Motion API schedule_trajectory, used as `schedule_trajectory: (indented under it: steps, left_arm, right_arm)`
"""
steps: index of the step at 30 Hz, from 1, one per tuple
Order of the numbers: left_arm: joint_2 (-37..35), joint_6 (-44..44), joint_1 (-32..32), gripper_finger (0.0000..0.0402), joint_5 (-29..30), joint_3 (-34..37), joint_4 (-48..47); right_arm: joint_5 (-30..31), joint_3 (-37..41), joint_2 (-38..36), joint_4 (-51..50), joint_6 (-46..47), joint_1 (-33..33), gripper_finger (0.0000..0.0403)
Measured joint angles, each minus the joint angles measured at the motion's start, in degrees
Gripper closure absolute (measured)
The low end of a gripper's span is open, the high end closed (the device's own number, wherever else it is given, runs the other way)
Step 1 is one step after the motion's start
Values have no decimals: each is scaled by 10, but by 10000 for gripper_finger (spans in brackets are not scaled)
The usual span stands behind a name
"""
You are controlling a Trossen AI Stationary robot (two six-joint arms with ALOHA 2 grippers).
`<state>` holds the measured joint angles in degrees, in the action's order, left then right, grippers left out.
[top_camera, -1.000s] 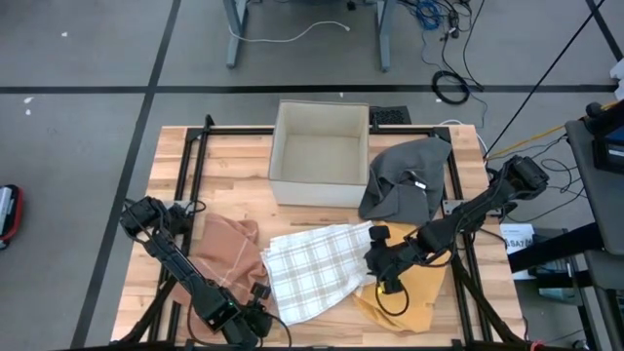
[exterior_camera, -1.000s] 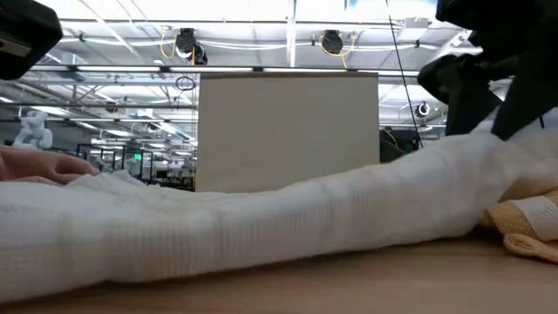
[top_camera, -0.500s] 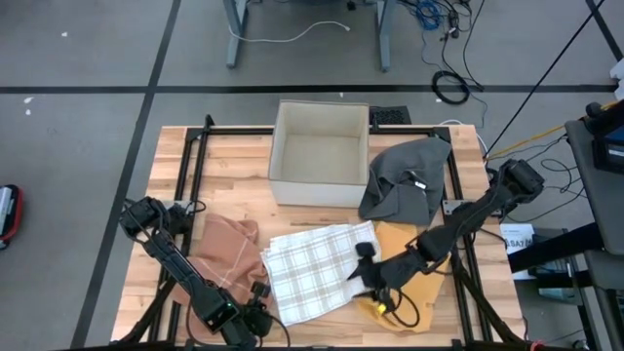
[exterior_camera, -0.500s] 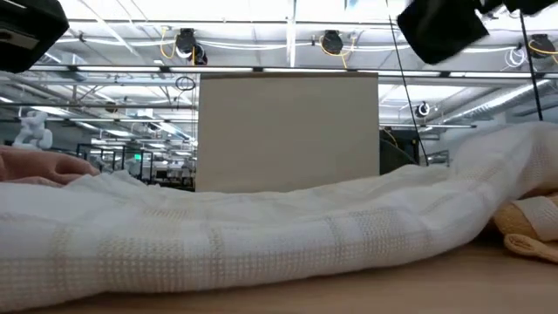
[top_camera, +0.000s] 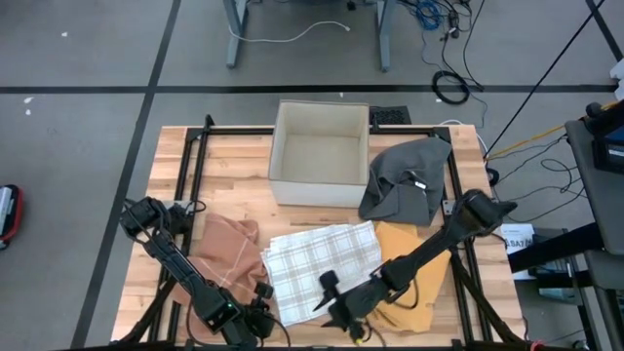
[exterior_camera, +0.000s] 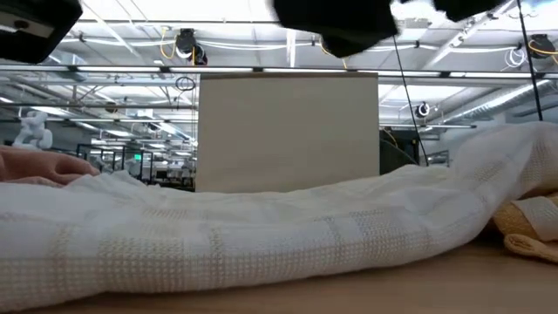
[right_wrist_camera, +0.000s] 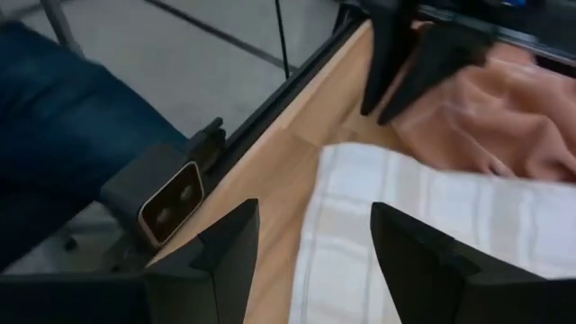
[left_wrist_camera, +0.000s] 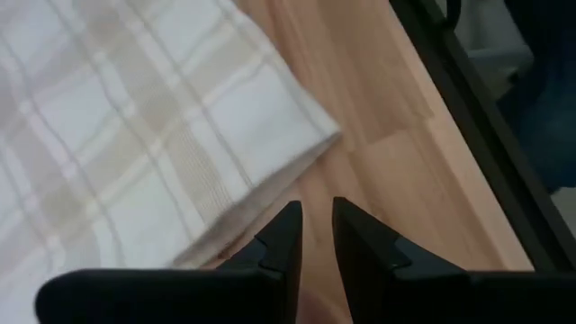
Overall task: Fold towel
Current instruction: Fold the white patterned towel
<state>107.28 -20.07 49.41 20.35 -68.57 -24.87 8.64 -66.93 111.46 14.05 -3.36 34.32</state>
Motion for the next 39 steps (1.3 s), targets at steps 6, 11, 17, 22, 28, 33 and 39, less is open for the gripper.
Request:
schedule_trajectory:
  steps: [6, 11, 17, 22, 28, 33, 39]
  left_arm:
    - [2, 7, -4, 330, 28, 0, 4]
    - [2, 7, -5, 330, 30, 0, 2]
    - [3, 5, -5, 330, 52, 0, -25]
    - [3, 8, -5, 330, 85, 0, -50]
    - [-4, 16, -5, 330, 142, 0, -75]
    - [-22, 38, -5, 330, 160, 0, -81]
    - [-24, 38, -2, 330, 130, 0, -126]
  right_arm:
    - [3, -114, 83, -56, -29, -9, 202]
    - [3, -178, 141, -66, -34, -20, 202]
    - [7, -218, 190, -71, -26, -37, 202]
    - [7, -224, 200, -74, -14, -53, 202]
    - [-21, -224, 200, -82, 18, -68, 202]
    - [-31, -224, 200, -83, 27, -68, 202]
    - [-32, -224, 200, -72, 27, -65, 202]
